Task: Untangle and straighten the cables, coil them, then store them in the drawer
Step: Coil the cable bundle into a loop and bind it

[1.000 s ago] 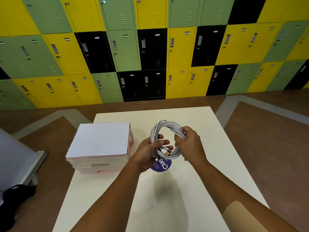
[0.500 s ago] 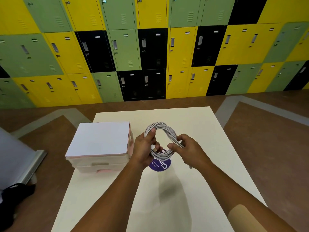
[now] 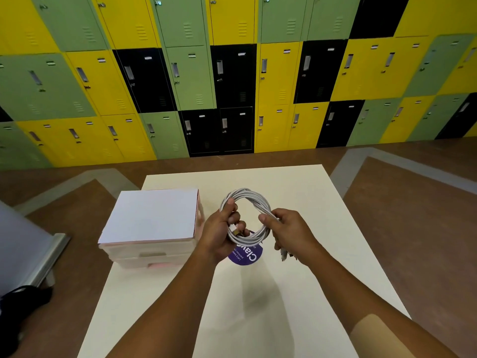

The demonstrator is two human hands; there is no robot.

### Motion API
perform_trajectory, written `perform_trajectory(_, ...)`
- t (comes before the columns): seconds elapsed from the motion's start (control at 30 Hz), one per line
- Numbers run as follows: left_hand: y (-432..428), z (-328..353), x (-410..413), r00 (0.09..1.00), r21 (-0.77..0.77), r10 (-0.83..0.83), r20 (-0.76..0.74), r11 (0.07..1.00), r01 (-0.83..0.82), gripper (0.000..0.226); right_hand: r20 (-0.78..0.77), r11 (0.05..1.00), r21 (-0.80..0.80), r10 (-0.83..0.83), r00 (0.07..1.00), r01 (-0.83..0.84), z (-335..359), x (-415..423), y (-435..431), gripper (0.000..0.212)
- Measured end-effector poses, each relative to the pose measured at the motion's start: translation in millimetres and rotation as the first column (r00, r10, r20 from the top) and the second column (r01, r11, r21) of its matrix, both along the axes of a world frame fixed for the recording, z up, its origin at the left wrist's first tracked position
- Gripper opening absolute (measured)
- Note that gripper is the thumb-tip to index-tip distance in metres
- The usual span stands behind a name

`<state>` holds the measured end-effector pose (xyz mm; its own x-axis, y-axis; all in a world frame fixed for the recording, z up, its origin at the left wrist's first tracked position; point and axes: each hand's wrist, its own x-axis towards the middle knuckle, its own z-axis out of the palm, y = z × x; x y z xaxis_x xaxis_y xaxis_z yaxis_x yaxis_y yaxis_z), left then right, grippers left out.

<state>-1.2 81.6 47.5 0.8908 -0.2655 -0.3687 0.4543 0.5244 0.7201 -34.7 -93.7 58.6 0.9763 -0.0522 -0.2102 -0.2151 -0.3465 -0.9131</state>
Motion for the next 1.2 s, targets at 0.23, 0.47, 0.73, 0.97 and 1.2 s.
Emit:
perform_trajectory(0.23, 4, 3, -6, 0.996, 0.44, -0.054, 0.072, 0.898, 0.017, 0.024, 0.037, 0.986, -0.168, 0.001, 0.999, 0.006, -10, 0, -9, 0.031)
perform_trajectory(0.47, 3, -2, -3, 0.985, 0.495, -0.043, 0.166, 0.868, -0.046, 0.024, 0.195, 0.917, -0.391, 0.003, 0.981, 0.075, -17, 0, -8, 0.024)
perform_trajectory(0.73, -1, 13, 6, 0.95, 0.567, -0.072, 0.304, 0.815, -0.12, 0.045, 0.197, 0.804, -0.594, 0.128, 0.972, 0.015, -14, 2, -6, 0.036)
perform_trajectory(0.97, -12, 8, 8, 0.849, 0.565, 0.014, 0.529, 0.741, -0.364, 0.028, 0.199, 0.747, -0.654, 0.02, 0.98, 0.118, 1, 1, 7, 0.034)
perform_trajectory(1.2, -21, 1, 13, 0.875, 0.708, 0.111, 0.472, 0.544, -0.451, 0.006, 0.157, 0.748, -0.663, 0.091, 0.983, 0.036, -7, -4, 37, 0.022)
